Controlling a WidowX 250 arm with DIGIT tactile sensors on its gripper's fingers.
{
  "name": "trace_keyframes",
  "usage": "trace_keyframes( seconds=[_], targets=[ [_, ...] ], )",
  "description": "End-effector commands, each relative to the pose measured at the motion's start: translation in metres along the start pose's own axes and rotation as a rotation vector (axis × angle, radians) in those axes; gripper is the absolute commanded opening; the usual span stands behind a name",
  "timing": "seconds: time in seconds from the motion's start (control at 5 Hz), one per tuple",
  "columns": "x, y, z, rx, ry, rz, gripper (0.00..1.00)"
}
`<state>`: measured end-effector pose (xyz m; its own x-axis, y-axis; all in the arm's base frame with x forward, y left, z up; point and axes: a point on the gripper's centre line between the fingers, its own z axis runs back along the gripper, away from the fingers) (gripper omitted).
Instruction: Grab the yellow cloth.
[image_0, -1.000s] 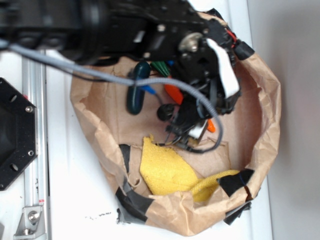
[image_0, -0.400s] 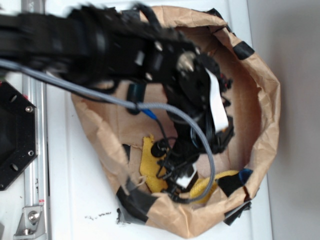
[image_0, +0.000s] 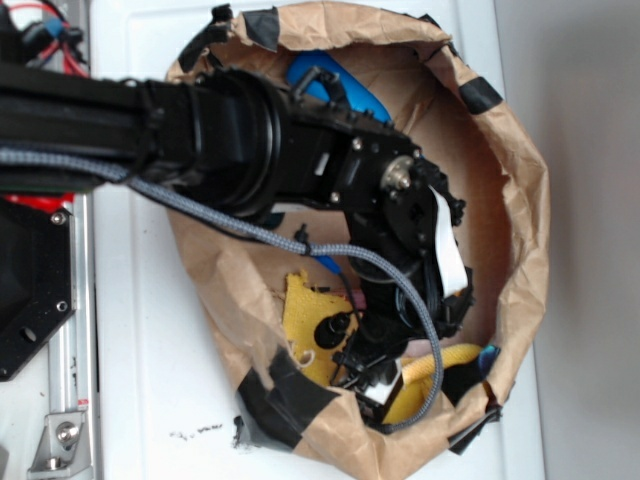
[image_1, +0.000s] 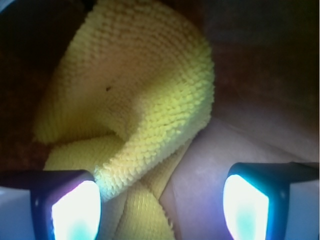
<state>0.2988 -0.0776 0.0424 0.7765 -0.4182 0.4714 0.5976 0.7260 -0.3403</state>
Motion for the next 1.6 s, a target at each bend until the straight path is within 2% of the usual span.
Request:
trace_keyframes(
  seconds=[0.0,0.4,0.8,1.0,1.2,1.4],
  targets=[
    [0.005,-0.033,0.024,0.111,-0.077,0.035,1.0],
    [0.01,-0.029,0.026,0.116,-0.1,0.187,1.0],
    [0.016,-0.036,0.013,0.083,-0.09,0.197,1.0],
    [0.013,-0.043,-0.006,0.068,-0.041,-0.066,1.0],
    [0.006,-0.042,-0.014,0.074,0.002,-0.11,0.0],
    [0.0,-0.037,-0.018,0.08,0.018,-0.06,0.0]
  ],
)
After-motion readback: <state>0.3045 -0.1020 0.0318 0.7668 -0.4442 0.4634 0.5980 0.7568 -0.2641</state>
